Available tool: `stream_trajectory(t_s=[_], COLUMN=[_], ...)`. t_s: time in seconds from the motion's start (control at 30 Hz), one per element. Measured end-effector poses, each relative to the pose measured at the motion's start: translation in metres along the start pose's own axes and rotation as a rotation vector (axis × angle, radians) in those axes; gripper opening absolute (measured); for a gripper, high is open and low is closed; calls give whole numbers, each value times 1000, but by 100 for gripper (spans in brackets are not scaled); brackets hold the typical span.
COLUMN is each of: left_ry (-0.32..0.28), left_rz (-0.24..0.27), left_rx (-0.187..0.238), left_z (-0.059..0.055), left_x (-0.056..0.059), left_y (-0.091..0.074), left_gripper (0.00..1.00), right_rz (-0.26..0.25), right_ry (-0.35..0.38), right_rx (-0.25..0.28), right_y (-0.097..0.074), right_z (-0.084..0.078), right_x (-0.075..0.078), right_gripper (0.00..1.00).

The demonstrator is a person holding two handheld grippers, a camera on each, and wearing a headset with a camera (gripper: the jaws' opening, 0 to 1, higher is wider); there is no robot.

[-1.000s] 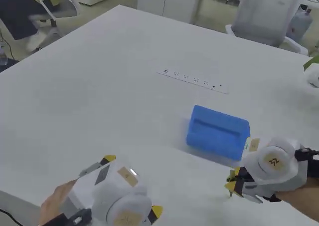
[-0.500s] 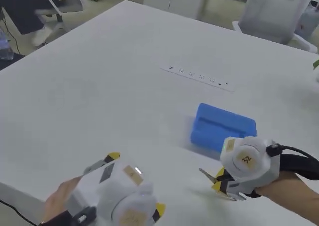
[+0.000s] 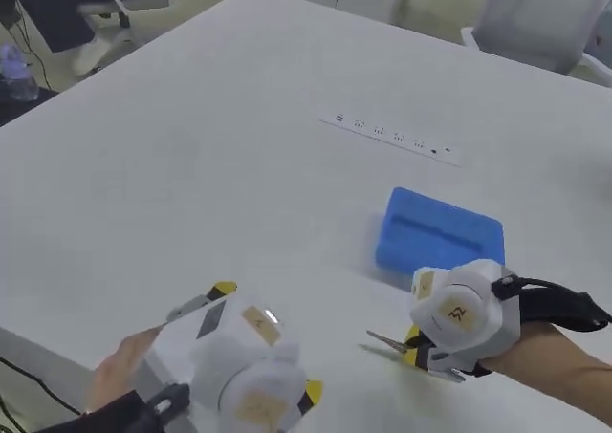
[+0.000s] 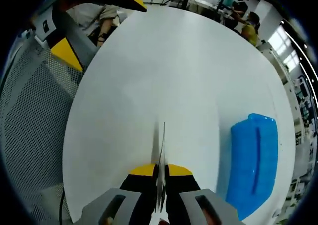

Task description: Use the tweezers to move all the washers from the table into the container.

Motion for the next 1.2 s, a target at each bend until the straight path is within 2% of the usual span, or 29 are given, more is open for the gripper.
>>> stream_trajectory(t_s=[0.3, 0.37, 0.43, 0.47, 0.5, 0.6, 0.63, 0.67, 0.73, 0.8, 0.87, 0.93, 0.97, 1.07, 1.2], left_ry=[6, 9, 8, 8, 7, 1, -1, -2, -10, -17, -26, -34, -36, -38, -66], left_rz=[-6, -6, -9, -11, -12, -19, -21, -25, -42, -56, -80, -106, -113, -128, -150], left_rx=[-6, -8, -7, -6, -4, -2, 6, 8, 10, 27, 56, 64, 69, 97, 124], left_z=[-1, -1, -1, -1, -1, 0, 1, 1, 2, 5, 10, 12, 13, 19, 25], left_x=[1, 1, 2, 2, 2, 3, 3, 3, 5, 7, 9, 12, 13, 14, 11], left_y=[0, 1, 1, 1, 0, 0, -1, -1, -1, -3, -5, -6, -7, -12, -16], left_gripper=[79, 79, 79, 79, 79, 80, 80, 80, 81, 81, 83, 84, 85, 86, 91], right_rz=[-4, -27, -21, -48, -59, -107, -135, -143, -205, -235, -284, -344, -382, -441, -460], right_ry=[-14, 29, 50, 59, 78, 201, 268, 291, 472, 613, 714, 768, 804, 875, 928], right_rx=[7, 20, 35, 63, 70, 130, 190, 210, 332, 439, 481, 512, 519, 526, 567], right_y=[0, -1, -3, -7, -10, -26, -36, -40, -65, -85, -100, -112, -120, -133, -145], right_z=[1, 1, 2, 5, 6, 9, 12, 13, 13, 9, -4, -15, -25, -41, -47], right_x=[0, 2, 0, 1, 1, -1, -3, -4, -9, -18, -28, -34, -38, -49, -65], right_gripper=[4, 7, 8, 8, 8, 13, 13, 13, 15, 18, 23, 28, 31, 43, 51])
Point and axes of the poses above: the centre of the closed fingertips' face, and the gripper's own axes: y roughly forward along the fingers, x roughly to its right, z roughly out of its top, the point moved 3 cm from there along -y, roughly backward along the fingers, and after that the axes turned 1 degree about z, right-handed, at the moved point
